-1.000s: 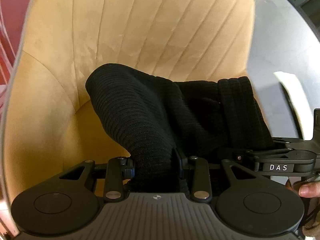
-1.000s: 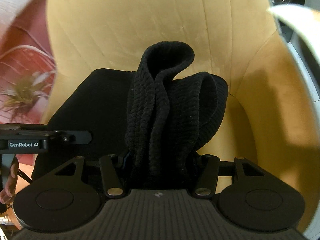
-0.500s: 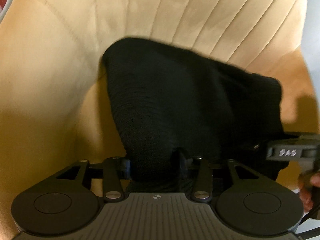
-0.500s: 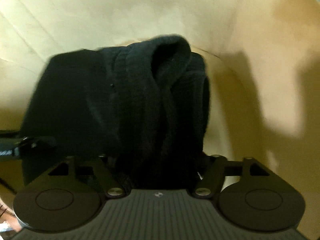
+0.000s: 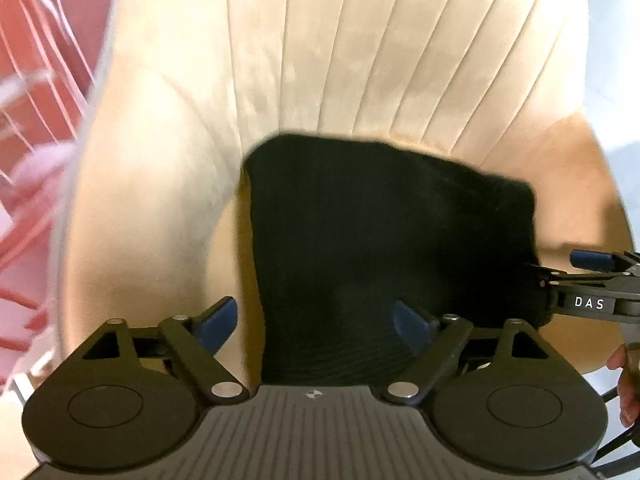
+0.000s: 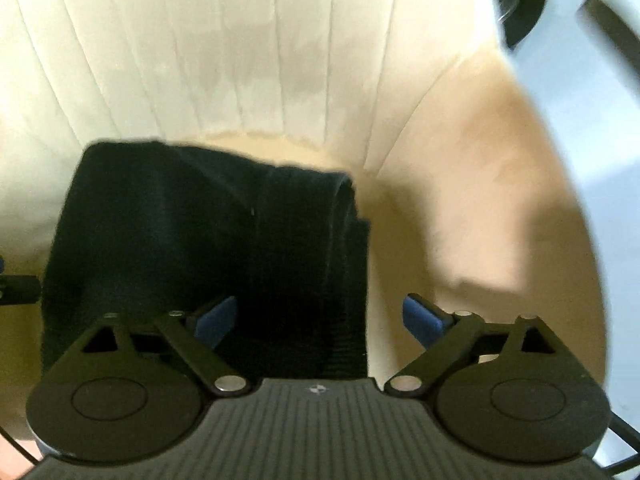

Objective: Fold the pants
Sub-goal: 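Carry the bundle with both grippers onto the yellow chair seat, then open both grippers and pull them back from the bundle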

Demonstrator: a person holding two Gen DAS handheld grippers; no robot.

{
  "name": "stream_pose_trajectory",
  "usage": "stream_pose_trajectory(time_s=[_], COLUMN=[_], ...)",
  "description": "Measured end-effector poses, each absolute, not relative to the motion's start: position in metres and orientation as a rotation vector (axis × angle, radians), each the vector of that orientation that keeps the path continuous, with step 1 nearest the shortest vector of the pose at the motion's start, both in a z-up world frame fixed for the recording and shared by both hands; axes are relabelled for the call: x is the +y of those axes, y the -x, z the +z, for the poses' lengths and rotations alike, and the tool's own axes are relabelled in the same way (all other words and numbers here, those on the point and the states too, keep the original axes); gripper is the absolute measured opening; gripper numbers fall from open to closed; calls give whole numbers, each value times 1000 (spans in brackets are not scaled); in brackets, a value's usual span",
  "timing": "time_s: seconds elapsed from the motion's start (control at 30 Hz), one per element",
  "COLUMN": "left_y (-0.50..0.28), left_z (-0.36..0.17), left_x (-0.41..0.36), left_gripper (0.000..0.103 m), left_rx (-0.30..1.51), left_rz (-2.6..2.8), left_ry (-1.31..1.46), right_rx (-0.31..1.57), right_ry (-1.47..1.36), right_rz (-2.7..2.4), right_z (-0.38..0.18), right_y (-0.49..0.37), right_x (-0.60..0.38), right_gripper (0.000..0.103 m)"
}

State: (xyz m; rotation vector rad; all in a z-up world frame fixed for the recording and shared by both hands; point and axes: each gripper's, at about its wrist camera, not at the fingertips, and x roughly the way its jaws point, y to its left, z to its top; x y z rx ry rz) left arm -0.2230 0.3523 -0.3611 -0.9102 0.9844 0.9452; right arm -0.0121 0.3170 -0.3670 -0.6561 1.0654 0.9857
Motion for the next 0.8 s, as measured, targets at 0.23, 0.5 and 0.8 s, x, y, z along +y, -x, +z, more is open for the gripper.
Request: stream_pose_trajectory(time_s=[0.23, 0.5, 0.8], left_y=[230, 226, 217], left_z=[-280, -167, -48], left_x=[340, 293, 217], left_gripper=[93, 96, 103], left_rx=[886, 742, 596], left_rz=[989, 1082, 1169], left_ry=[801, 617, 497], right_rx=[994, 873, 731], right_ry=[555, 407, 266], right_rz=[989, 1053, 1185], right_z=[-290, -177, -48], right_y=[23, 42, 63], right_x=[298, 252, 176], right_gripper=[93, 93, 98])
